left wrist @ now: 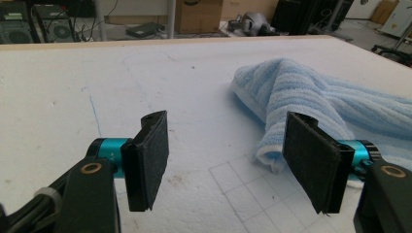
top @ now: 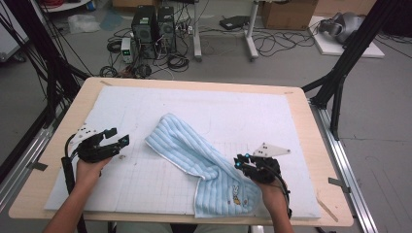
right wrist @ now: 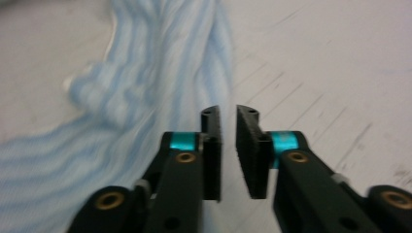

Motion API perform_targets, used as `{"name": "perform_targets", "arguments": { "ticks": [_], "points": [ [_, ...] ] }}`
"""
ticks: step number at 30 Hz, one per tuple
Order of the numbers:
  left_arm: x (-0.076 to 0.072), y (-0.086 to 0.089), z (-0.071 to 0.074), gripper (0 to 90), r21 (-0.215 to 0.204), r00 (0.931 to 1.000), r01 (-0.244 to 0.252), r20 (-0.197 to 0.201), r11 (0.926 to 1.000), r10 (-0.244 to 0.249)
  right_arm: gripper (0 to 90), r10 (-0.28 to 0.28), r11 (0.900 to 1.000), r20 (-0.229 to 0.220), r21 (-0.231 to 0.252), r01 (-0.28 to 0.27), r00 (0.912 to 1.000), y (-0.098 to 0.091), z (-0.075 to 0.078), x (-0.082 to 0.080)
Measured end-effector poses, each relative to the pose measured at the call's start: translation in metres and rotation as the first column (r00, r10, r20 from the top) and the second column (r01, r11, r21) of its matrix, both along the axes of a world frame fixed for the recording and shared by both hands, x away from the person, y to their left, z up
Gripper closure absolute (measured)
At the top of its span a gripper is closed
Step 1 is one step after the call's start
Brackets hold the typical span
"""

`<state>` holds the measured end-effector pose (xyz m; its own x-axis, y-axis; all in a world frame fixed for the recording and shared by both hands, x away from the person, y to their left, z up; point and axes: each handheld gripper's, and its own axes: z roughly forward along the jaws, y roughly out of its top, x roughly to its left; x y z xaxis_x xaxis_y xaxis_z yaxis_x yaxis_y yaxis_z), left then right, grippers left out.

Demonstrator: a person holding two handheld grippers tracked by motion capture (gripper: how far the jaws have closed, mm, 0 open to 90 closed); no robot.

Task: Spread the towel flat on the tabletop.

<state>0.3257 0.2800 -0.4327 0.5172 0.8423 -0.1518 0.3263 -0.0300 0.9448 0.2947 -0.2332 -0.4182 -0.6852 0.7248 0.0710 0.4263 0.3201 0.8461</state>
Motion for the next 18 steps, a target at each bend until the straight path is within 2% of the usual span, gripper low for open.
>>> {"name": "perform_targets", "arguments": {
  "ticks": [1,2,3,4,7,8,9,10,11,13,16,18],
  "points": [
    [0.000,0.000,0.000,34.1,0.005,1.0000,0.003,0.000,1.0000,-0.003,68.8,0.000,1.0000,0.000,0.000,0.000,1.0000,0.000,0.000,0.000],
    [0.001,0.000,-0.001,34.2,0.005,1.0000,0.004,-0.001,1.0000,-0.004,69.1,-0.016,0.9997,-0.004,-0.018,0.016,0.9999,0.012,0.005,0.017],
    [0.001,-0.001,-0.001,34.2,0.005,1.0000,0.003,-0.002,1.0000,-0.003,71.2,-0.021,0.9996,-0.001,-0.017,0.021,0.9998,0.019,0.007,0.025],
    [0.002,0.000,-0.001,34.2,0.011,1.0000,0.006,-0.004,0.9999,-0.006,71.2,-0.021,0.9996,-0.001,-0.017,0.021,0.9998,0.019,0.007,0.025],
    [0.002,0.000,-0.001,34.2,0.009,1.0000,0.005,0.000,0.9999,-0.005,72.0,-0.002,0.9993,-0.010,-0.038,0.002,0.9999,0.046,0.010,0.049],
    [0.001,0.000,0.000,34.2,0.008,1.0000,0.003,0.001,1.0000,-0.003,71.6,0.021,0.9974,-0.023,-0.068,-0.022,0.9995,0.064,0.010,0.063],
    [0.001,0.001,0.000,34.2,0.012,1.0000,0.005,0.001,0.9999,-0.005,71.3,0.026,0.9958,-0.034,-0.087,-0.029,0.9991,0.072,0.009,0.070],
    [0.001,0.001,0.000,34.2,0.008,1.0000,0.003,0.000,1.0000,-0.003,71.3,0.026,0.9958,-0.034,-0.087,-0.029,0.9991,0.072,0.009,0.070],
    [0.001,0.002,0.000,34.2,0.011,1.0000,0.002,0.001,0.9999,-0.002,75.3,0.034,0.9924,-0.077,-0.115,-0.043,0.9964,0.089,0.005,0.082],
    [0.001,0.002,0.000,34.2,0.011,1.0000,0.000,0.002,0.9999,0.000,79.3,0.041,0.9932,-0.103,-0.104,-0.051,0.9938,0.104,0.000,0.090],
    [0.001,0.003,0.000,34.2,0.004,1.0000,-0.006,0.000,1.0000,0.006,78.6,0.065,0.9885,-0.134,-0.127,-0.082,0.9888,0.126,-0.005,0.095],
    [0.001,0.003,0.000,34.2,0.006,1.0000,-0.002,0.000,1.0000,0.002,74.0,0.109,0.9838,-0.175,-0.122,-0.132,0.9786,0.137,-0.010,0.097]
  ]
}}
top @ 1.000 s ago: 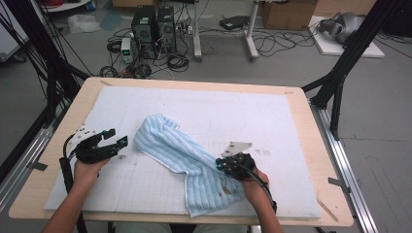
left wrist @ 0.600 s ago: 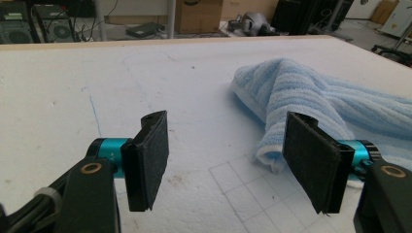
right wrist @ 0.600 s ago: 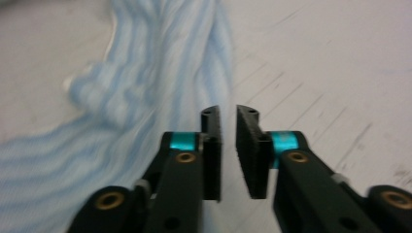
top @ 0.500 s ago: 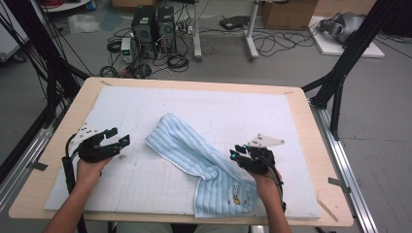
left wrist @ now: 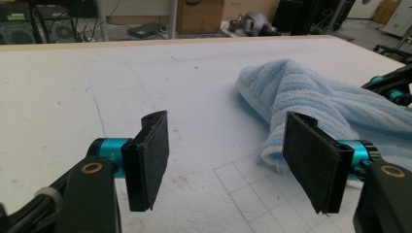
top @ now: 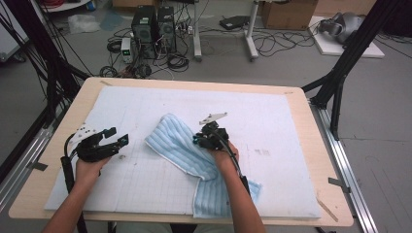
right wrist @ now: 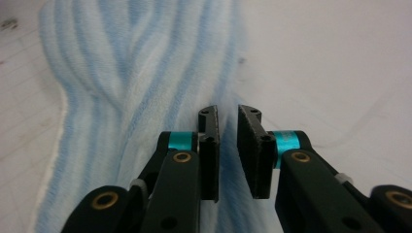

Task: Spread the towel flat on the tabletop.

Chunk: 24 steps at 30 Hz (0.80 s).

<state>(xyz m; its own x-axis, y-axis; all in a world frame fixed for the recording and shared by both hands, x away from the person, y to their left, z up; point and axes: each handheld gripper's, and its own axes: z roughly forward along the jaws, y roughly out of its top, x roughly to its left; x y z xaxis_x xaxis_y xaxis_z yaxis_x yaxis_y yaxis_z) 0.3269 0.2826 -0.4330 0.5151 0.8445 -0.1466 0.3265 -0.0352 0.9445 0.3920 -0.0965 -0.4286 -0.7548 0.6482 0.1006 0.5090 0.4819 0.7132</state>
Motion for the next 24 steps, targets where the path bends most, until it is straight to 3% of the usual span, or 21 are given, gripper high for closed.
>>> {"name": "perform_targets", "arguments": {
  "ticks": [1,2,3,4,5,6,11,13,14,16,20,22,23,24],
  "points": [
    [0.000,0.000,0.000,34.2,0.002,1.0000,0.002,0.000,1.0000,-0.002,74.0,0.000,1.0000,0.000,0.000,0.000,1.0000,0.000,0.000,0.000],
    [0.000,0.000,0.000,34.1,0.003,1.0000,0.001,0.000,1.0000,-0.001,69.1,0.056,0.9984,-0.043,0.007,-0.056,0.9975,0.010,-0.004,-0.003],
    [-0.001,0.000,0.000,34.1,0.004,1.0000,0.000,-0.003,1.0000,0.000,67.6,0.086,0.9963,-0.056,0.010,-0.086,0.9947,0.014,-0.006,-0.006],
    [-0.001,0.001,0.000,34.1,0.006,1.0000,-0.001,-0.001,1.0000,0.001,67.6,0.086,0.9963,-0.056,0.010,-0.086,0.9947,0.014,-0.006,-0.006],
    [-0.001,0.002,0.000,34.1,0.006,1.0000,-0.003,0.000,1.0000,0.003,64.2,0.140,0.9900,-0.045,-0.015,-0.141,0.9892,0.023,-0.007,-0.014],
    [-0.001,0.002,0.001,34.1,0.005,1.0000,-0.006,-0.001,1.0000,0.006,63.0,0.159,0.9863,-0.044,-0.037,-0.161,0.9863,0.027,-0.007,-0.018],
    [-0.001,0.002,0.000,34.0,0.008,0.9999,-0.013,-0.001,0.9999,0.013,61.6,0.175,0.9816,-0.019,-0.075,-0.176,0.9845,0.032,-0.007,-0.024],
    [0.000,0.002,-0.001,34.0,0.011,1.0000,-0.008,-0.004,0.9999,0.008,68.7,0.172,0.9832,-0.046,-0.055,-0.174,0.9840,0.031,-0.008,-0.023],
    [0.000,0.002,-0.001,34.0,0.011,1.0000,-0.008,-0.004,0.9999,0.008,77.9,0.186,0.9806,-0.041,-0.055,-0.188,0.9817,0.030,-0.007,-0.023],
    [0.000,0.002,-0.001,34.1,0.011,1.0000,-0.005,-0.005,0.9999,0.005,82.0,0.205,0.9752,-0.008,-0.083,-0.205,0.9787,0.031,-0.004,-0.027],
    [-0.001,0.005,-0.001,34.0,0.010,0.9999,-0.011,-0.008,0.9999,0.011,82.5,0.159,0.9827,0.083,-0.109,-0.150,0.9838,0.021,0.009,-0.033],
    [-0.001,0.005,-0.001,34.1,0.009,0.9999,-0.012,-0.006,0.9999,0.012,82.4,0.097,0.9897,0.133,-0.118,-0.081,0.9864,0.009,0.019,-0.035],
    [-0.001,0.005,0.000,34.0,0.009,0.9999,-0.013,-0.007,0.9999,0.013,82.4,0.035,0.9882,0.181,-0.153,-0.007,0.9828,-0.005,0.027,-0.037],
    [-0.002,0.004,0.000,34.0,0.010,0.9999,-0.014,-0.008,0.9999,0.014,82.4,0.035,0.9882,0.181,-0.153,-0.007,0.9828,-0.005,0.027,-0.037]
  ]
}}
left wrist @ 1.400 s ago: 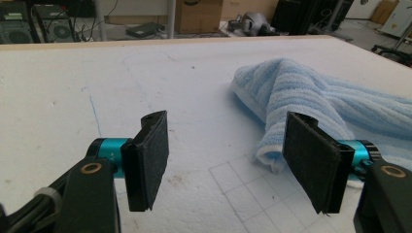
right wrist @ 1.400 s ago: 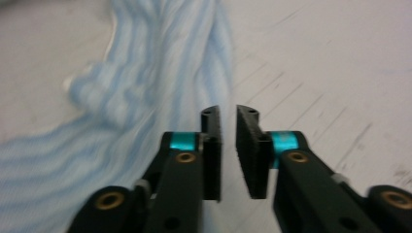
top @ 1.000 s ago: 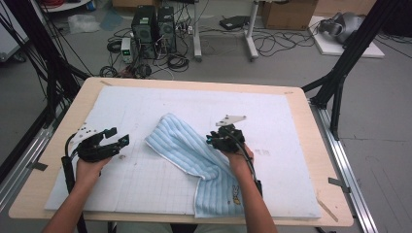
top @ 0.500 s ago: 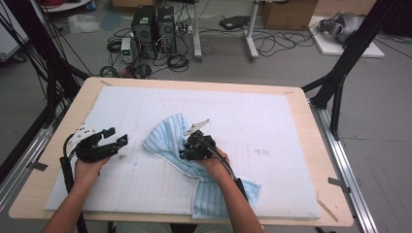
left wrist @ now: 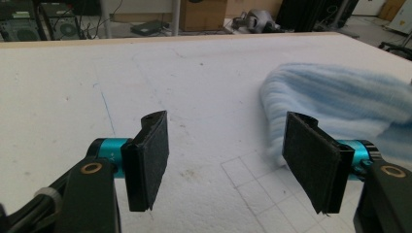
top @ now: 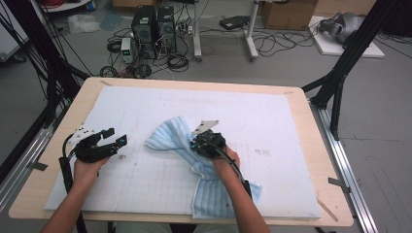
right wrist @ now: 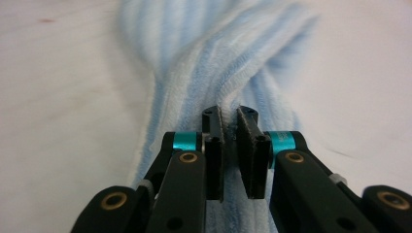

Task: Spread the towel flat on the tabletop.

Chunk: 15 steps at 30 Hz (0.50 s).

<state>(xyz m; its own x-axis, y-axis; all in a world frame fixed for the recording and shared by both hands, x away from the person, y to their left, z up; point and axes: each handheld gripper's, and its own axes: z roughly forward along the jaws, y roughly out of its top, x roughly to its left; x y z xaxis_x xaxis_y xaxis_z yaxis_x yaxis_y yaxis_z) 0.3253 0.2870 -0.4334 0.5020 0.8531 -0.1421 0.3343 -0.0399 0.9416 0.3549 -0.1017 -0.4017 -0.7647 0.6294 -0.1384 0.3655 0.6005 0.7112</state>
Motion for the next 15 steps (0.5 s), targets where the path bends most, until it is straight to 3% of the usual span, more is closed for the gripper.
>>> {"name": "perform_targets", "arguments": {
  "ticks": [2,3,4,5,6,8,13,15],
  "points": [
    [0.000,-0.001,0.000,34.3,0.007,1.0000,0.004,0.002,1.0000,-0.004,82.3,-0.049,0.9985,0.016,-0.024,0.049,0.9987,-0.013,0.004,-0.002],
    [0.000,-0.001,0.000,34.5,0.011,1.0000,0.006,0.001,0.9999,-0.006,82.2,-0.056,0.9984,-0.010,-0.006,0.056,0.9984,-0.017,0.005,-0.003],
    [0.001,-0.001,-0.001,34.7,0.012,1.0000,0.006,0.002,0.9999,-0.006,81.5,-0.015,0.9997,-0.054,0.019,0.016,0.9984,-0.019,0.001,-0.009],
    [0.001,-0.002,-0.001,34.7,0.011,1.0000,0.006,0.002,0.9999,-0.006,81.5,-0.015,0.9997,-0.054,0.019,0.016,0.9984,-0.019,0.001,-0.009],
    [0.001,-0.002,-0.001,34.7,0.009,1.0000,0.003,0.001,1.0000,-0.003,81.2,0.026,0.9993,-0.079,0.029,-0.023,0.9965,-0.017,-0.001,-0.012],
    [0.001,-0.001,-0.001,34.7,0.008,1.0000,0.002,0.002,1.0000,-0.002,80.4,0.113,0.9936,-0.115,0.017,-0.112,0.9870,-0.002,-0.011,-0.021],
    [0.001,-0.001,-0.001,34.7,0.005,1.0000,0.006,0.002,1.0000,-0.006,78.0,0.151,0.9872,-0.141,-0.030,-0.157,0.9784,0.016,-0.027,-0.025],
    [0.002,-0.001,-0.001,34.7,0.003,1.0000,0.006,0.002,1.0000,-0.006,70.0,0.159,0.9857,-0.137,-0.034,-0.165,0.9777,0.018,-0.027,-0.024]
  ]
}}
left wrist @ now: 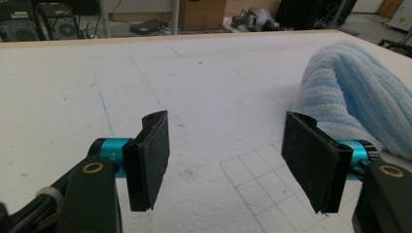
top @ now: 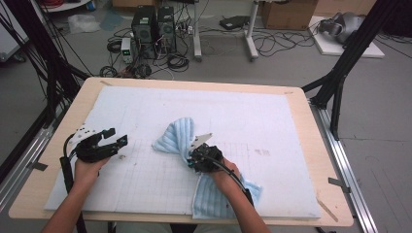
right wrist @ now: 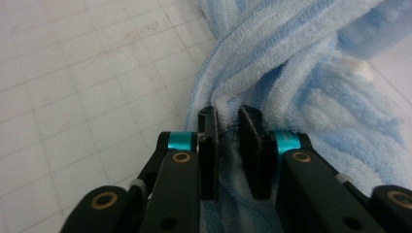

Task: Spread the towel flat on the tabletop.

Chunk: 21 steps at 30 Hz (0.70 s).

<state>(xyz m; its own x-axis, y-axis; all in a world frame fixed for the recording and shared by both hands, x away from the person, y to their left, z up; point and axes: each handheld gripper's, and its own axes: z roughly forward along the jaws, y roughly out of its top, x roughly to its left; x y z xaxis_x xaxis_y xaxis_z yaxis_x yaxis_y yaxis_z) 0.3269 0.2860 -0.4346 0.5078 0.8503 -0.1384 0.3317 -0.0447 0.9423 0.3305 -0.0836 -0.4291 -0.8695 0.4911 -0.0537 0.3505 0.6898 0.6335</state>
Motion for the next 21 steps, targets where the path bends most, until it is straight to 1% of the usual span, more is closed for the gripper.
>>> {"name": "perform_targets", "arguments": {
  "ticks": [1,2,3,4,5,6,7,8,9,10,12,13,14,16,17,19,21],
  "points": [
    [0.000,0.000,0.000,34.7,-0.001,1.0000,0.002,-0.003,1.0000,-0.002,64.0,-0.001,1.0000,-0.024,0.008,0.001,0.9997,-0.001,0.000,0.002],
    [0.000,0.000,0.000,34.7,-0.003,1.0000,0.003,-0.003,1.0000,-0.003,57.6,-0.006,1.0000,-0.040,0.004,0.006,0.9992,-0.003,0.002,0.003],
    [0.000,0.000,0.000,34.7,-0.004,1.0000,0.005,-0.004,1.0000,-0.005,53.2,-0.017,0.9998,-0.034,0.007,0.017,0.9993,-0.005,0.006,0.004],
    [0.000,-0.001,0.000,34.9,-0.002,1.0000,0.006,-0.002,1.0000,-0.006,51.2,-0.033,0.9988,-0.034,0.034,0.035,0.9989,-0.009,0.010,0.006],
    [0.000,-0.001,0.000,34.9,0.001,1.0000,0.008,0.000,1.0000,-0.008,50.4,-0.051,0.9957,-0.043,0.075,0.054,0.9978,-0.013,0.017,0.008],
    [0.000,-0.002,0.000,34.9,0.002,1.0000,0.010,0.001,0.9999,-0.010,48.8,-0.067,0.9910,-0.034,0.114,0.071,0.9972,-0.019,0.023,0.011],
    [0.001,-0.002,0.000,34.9,0.003,1.0000,0.009,0.002,1.0000,-0.009,46.0,-0.087,0.9872,-0.014,0.133,0.088,0.9961,-0.024,0.029,0.015],
    [0.001,-0.003,0.000,34.9,0.000,0.9999,0.011,0.003,0.9999,-0.011,44.8,-0.111,0.9860,0.003,0.126,0.110,0.9938,-0.027,0.034,0.018],
    [0.001,-0.003,0.000,34.9,0.005,0.9999,0.016,0.003,0.9999,-0.016,44.8,-0.121,0.9860,0.020,0.118,0.118,0.9924,-0.031,0.038,0.022],
    [0.001,-0.003,-0.001,34.9,0.001,0.9998,0.018,0.000,0.9998,-0.018,44.8,-0.134,0.9837,0.034,0.126,0.128,0.9904,-0.034,0.041,0.027],
    [0.002,-0.004,-0.001,34.9,-0.006,0.9996,0.027,0.003,0.9996,-0.027,44.9,-0.173,0.9761,0.052,0.142,0.165,0.9835,-0.038,0.045,0.037],
    [0.002,-0.004,-0.001,34.9,-0.001,0.9996,0.029,0.003,0.9996,-0.029,45.1,-0.190,0.9732,0.056,0.142,0.181,0.9801,-0.039,0.046,0.043],
    [0.001,-0.005,-0.001,34.9,-0.004,0.9996,0.030,0.004,0.9995,-0.030,45.0,-0.198,0.9719,0.055,0.141,0.189,0.9787,-0.038,0.046,0.049],
    [0.001,-0.005,0.000,34.8,-0.002,0.9994,0.034,0.007,0.9994,-0.034,42.3,-0.192,0.9726,0.026,0.138,0.187,0.9810,-0.033,0.041,0.060],
    [0.001,-0.005,0.000,34.8,-0.005,0.9994,0.034,0.006,0.9994,-0.034,42.3,-0.176,0.9759,0.009,0.132,0.174,0.9843,-0.030,0.038,0.065],
    [0.001,-0.004,0.000,34.7,-0.008,0.9995,0.033,0.005,0.9994,-0.033,42.6,-0.130,0.9831,-0.026,0.127,0.132,0.9912,-0.021,0.031,0.069],
    [0.000,-0.003,0.000,34.7,-0.014,0.9996,0.028,0.005,0.9995,-0.028,43.7,-0.087,0.9869,-0.044,0.133,0.092,0.9953,-0.012,0.027,0.070]
  ]
}}
